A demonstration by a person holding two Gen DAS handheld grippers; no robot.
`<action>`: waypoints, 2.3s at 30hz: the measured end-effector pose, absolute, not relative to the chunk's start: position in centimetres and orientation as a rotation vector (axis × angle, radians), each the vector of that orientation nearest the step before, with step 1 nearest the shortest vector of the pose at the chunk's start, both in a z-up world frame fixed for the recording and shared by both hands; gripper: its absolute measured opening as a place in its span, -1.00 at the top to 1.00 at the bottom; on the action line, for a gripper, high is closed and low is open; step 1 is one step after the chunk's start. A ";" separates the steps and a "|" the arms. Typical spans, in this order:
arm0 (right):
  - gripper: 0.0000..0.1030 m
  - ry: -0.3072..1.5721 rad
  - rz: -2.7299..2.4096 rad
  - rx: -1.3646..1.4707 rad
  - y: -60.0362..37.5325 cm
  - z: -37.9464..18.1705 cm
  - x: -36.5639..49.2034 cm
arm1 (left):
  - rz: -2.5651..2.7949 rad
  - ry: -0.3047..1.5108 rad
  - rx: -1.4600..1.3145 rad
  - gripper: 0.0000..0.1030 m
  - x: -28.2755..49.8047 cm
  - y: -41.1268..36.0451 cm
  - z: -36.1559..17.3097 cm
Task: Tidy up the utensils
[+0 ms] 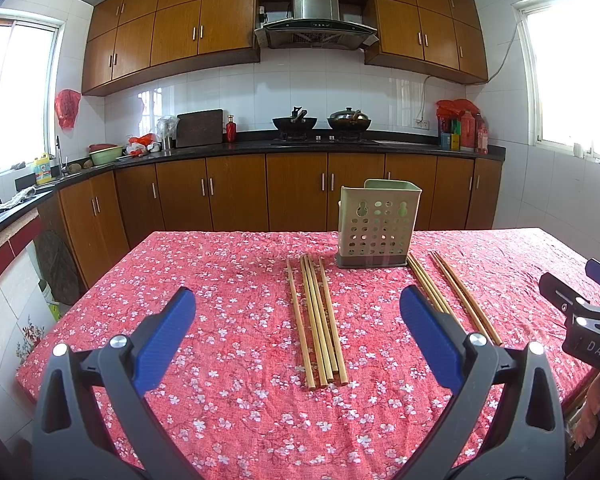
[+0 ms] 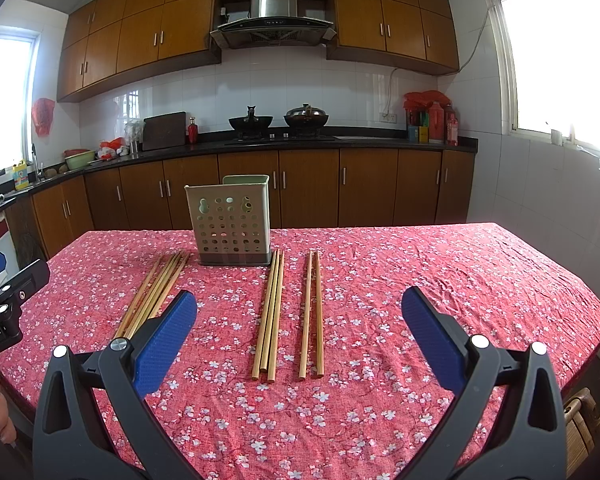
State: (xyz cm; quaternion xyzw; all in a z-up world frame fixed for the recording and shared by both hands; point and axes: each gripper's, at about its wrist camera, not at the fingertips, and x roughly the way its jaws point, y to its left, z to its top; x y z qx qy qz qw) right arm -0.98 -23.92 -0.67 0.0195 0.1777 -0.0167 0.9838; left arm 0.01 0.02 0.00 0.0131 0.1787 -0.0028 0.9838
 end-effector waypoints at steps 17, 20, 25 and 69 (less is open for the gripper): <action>-0.97 0.358 -0.034 0.040 -24.0 -0.7 -0.9 | -0.005 0.360 0.028 -0.93 0.0 0.0 0.0; -0.97 0.357 -0.034 0.041 -24.1 -0.7 -0.9 | -0.005 0.360 0.028 -0.93 0.0 0.0 0.0; -0.97 0.358 -0.033 0.042 -24.1 -0.8 -0.9 | -0.005 0.360 0.028 -0.93 0.0 0.0 0.0; 0.07 0.838 -0.071 0.180 -28.2 -8.1 11.9 | 0.118 0.656 -0.097 -0.92 10.2 6.9 -6.3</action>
